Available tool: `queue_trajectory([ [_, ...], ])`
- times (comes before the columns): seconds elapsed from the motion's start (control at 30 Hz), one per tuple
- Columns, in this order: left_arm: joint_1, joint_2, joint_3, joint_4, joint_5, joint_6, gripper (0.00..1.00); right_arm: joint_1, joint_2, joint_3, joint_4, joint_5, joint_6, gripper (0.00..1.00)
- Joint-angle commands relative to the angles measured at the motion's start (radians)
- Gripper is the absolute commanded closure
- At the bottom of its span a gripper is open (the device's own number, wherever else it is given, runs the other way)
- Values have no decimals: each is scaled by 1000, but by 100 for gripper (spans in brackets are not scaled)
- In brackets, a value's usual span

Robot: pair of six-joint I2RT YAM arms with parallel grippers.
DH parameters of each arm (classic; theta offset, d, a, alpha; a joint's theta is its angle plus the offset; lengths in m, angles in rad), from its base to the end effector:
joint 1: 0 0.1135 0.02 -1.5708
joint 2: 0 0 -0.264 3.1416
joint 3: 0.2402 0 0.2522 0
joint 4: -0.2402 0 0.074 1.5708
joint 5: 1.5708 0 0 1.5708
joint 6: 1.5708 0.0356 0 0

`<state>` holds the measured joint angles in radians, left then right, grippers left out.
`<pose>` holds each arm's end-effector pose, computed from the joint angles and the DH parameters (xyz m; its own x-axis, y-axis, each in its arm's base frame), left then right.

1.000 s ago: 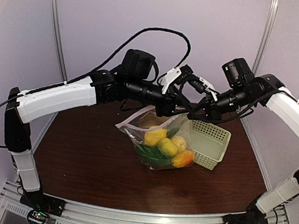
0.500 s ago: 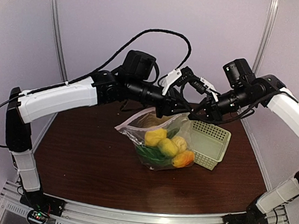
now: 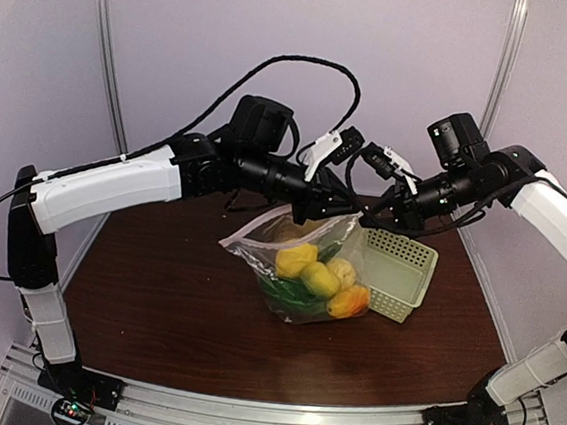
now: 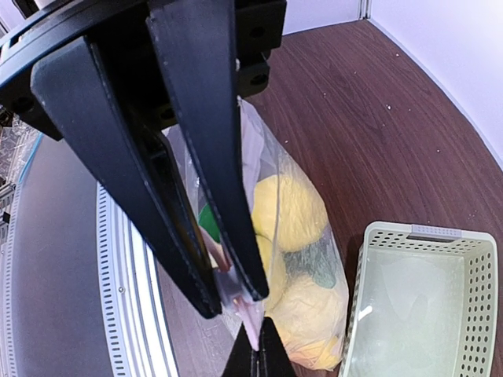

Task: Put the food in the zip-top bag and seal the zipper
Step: Zip the zipper of the food storage bag.

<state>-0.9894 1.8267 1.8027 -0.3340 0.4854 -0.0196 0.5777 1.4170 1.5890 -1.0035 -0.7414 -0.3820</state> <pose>0.2233 -0.3701 0.3860 -0.2116 0.2904 -0.9332 0.9752 0.1263 -0.1818 0.2199 0.1721 0.4013 -0.2822 -0.5121 -0.8112 -0.9582 0.1923 0.2119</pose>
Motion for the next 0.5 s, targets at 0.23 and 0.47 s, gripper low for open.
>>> queue_trajectory([
  [0.23,28,-83,-73,-100,-60,9,99,-43,-69,-24,42,4,-16,100],
  [0.47,45,-151,-166,-108,-97,36,100,-72,-74,-36,63,6,-12,100],
])
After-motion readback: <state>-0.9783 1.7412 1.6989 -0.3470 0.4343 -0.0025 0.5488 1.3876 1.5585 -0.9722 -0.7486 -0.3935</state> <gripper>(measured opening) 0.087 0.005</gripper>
